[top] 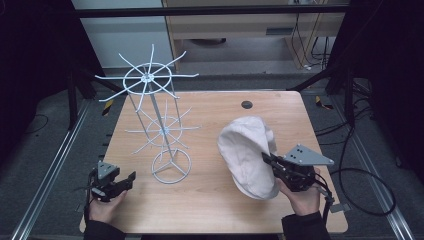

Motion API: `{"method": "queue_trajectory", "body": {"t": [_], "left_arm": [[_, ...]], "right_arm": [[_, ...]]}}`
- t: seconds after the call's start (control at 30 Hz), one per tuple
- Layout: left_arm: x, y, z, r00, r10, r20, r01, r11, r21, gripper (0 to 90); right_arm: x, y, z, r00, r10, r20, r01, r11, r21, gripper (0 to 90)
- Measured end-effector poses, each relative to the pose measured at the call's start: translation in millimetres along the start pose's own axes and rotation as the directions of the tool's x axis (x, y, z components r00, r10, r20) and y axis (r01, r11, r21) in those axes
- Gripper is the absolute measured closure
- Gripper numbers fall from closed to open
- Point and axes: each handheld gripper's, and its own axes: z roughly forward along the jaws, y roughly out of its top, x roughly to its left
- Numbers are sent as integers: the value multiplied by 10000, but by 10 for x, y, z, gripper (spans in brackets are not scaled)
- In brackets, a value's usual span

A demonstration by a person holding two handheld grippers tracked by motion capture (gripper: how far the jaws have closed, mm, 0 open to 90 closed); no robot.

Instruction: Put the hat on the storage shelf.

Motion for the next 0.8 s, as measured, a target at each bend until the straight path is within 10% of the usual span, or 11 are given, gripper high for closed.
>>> {"method": "queue_trajectory", "body": {"t": [0.8], "left_arm": [[-1, -4, 3, 10000, -26, -7, 26, 10000, 12, 369]], "right_arm": [[40, 358, -360, 9986, -202, 480, 323, 9636, -2656, 888]]}}
